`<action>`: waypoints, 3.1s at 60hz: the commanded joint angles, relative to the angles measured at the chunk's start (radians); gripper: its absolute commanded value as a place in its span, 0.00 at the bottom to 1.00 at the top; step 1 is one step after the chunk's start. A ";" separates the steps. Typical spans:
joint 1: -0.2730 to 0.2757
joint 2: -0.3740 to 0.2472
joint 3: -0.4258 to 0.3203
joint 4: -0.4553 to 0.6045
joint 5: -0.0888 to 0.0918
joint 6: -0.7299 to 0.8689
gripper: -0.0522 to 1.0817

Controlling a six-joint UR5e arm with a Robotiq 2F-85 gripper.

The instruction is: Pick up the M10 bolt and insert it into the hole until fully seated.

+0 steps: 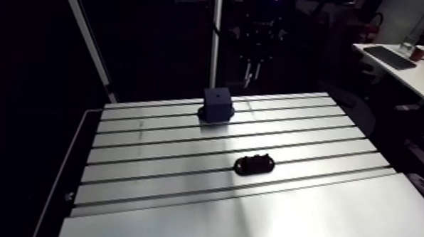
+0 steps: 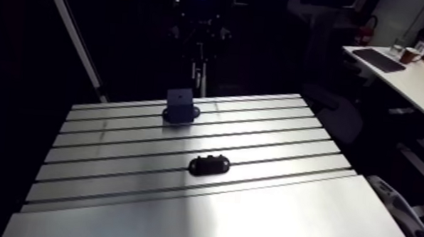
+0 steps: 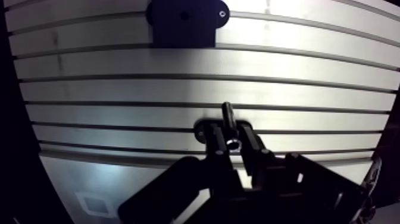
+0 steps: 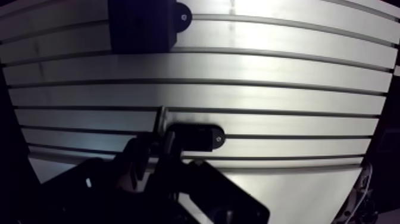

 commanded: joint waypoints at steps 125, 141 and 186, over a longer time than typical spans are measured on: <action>0.104 0.350 -0.449 0.273 -0.023 0.082 1.00; 0.105 0.369 -0.454 0.271 -0.039 0.085 1.00; 0.125 0.384 -0.443 0.264 -0.054 0.093 1.00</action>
